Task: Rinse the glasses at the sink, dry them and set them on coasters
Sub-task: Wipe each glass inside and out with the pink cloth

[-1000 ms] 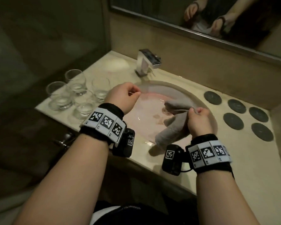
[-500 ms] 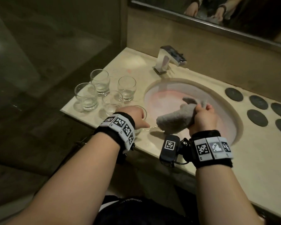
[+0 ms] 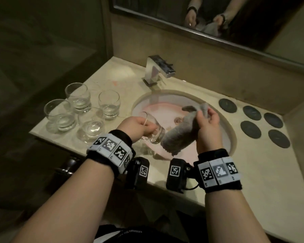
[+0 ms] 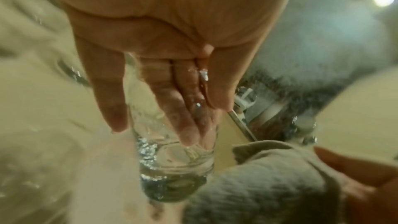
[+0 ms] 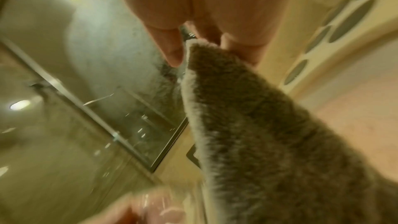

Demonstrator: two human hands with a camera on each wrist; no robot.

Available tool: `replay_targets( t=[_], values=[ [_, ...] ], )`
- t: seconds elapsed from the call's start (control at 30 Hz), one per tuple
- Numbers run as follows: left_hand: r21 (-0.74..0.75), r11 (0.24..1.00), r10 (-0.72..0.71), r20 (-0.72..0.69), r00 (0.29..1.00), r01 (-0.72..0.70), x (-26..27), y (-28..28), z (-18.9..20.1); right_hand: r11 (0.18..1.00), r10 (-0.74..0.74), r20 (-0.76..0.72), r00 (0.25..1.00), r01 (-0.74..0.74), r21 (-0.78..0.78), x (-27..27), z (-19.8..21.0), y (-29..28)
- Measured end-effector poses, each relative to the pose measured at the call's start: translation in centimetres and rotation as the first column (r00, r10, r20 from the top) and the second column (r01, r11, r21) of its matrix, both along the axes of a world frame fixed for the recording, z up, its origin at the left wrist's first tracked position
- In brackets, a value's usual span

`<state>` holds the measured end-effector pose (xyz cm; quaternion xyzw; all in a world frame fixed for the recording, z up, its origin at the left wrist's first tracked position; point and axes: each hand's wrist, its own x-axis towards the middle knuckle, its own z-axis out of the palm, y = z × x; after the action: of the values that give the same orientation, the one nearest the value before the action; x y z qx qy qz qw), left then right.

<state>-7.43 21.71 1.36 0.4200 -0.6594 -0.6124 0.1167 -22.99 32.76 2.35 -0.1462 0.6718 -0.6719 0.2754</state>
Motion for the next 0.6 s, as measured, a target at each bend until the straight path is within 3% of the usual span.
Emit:
replay_targets(
  t=[0.1, 0.17, 0.23, 0.27, 0.33, 0.37, 0.4, 0.43, 0.5, 0.53, 0.6],
  values=[
    [0.235, 0.972, 0.073, -0.201, 0.977, -0.024, -3.0, 1.5, 1.5, 0.953, 0.295, -0.078, 0.952, -0.299, -0.048, -1.7, 1.2, 0.1],
    [0.269, 0.962, 0.125, -0.258, 0.958, -0.053, -5.0, 2.0, 2.0, 0.847, 0.527, -0.11, 0.843, -0.531, -0.013, -3.7, 1.8, 0.3],
    [0.259, 0.963, 0.146, -0.286, 0.947, -0.07, -6.9, 2.4, 2.4, 0.749, 0.661, -0.268, 0.701, -0.637, 0.182, -6.2, 2.6, 0.5],
    [0.253, 0.965, 0.147, -0.303, 0.942, -0.069, -7.8, 2.8, 2.6, 0.725, 0.685, -0.43, 0.588, -0.61, 0.321, -7.4, 3.0, 0.5],
    [0.249, 0.968, 0.133, -0.364, 0.922, -0.041, -9.4, 3.5, 3.0, 0.718, 0.659, -0.73, 0.179, -0.44, 0.54, -9.3, 3.0, 0.5],
    [0.26, 0.965, 0.138, -0.402, 0.905, -0.031, -10.1, 3.8, 3.1, 0.748, 0.609, -0.793, -0.013, -0.321, 0.58, -9.9, 2.8, 0.4],
    [0.277, 0.961, 0.15, -0.434, 0.888, -0.026, -10.7, 4.0, 3.3, 0.785, 0.562, -0.82, -0.112, -0.239, 0.571, -10.3, 2.7, 0.3],
    [0.286, 0.958, 0.154, -0.458, 0.876, -0.02, -11.2, 4.1, 3.4, 0.817, 0.516, -0.847, -0.127, -0.225, 0.531, -10.7, 2.5, 0.1],
    [0.277, 0.961, 0.158, -0.483, 0.861, -0.021, -12.0, 4.1, 3.7, 0.824, 0.48, -0.876, -0.05, -0.318, 0.47, -11.8, 2.5, -0.5],
    [0.274, 0.961, 0.17, -0.496, 0.852, -0.032, -12.3, 4.1, 3.9, 0.812, 0.493, -0.869, 0.048, -0.383, 0.44, -12.3, 2.6, -0.8],
    [0.296, 0.955, 0.199, -0.542, 0.817, -0.036, -13.0, 3.6, 4.1, 0.827, 0.516, -0.771, 0.373, -0.454, 0.333, -12.7, 3.3, -1.3]
  ],
)
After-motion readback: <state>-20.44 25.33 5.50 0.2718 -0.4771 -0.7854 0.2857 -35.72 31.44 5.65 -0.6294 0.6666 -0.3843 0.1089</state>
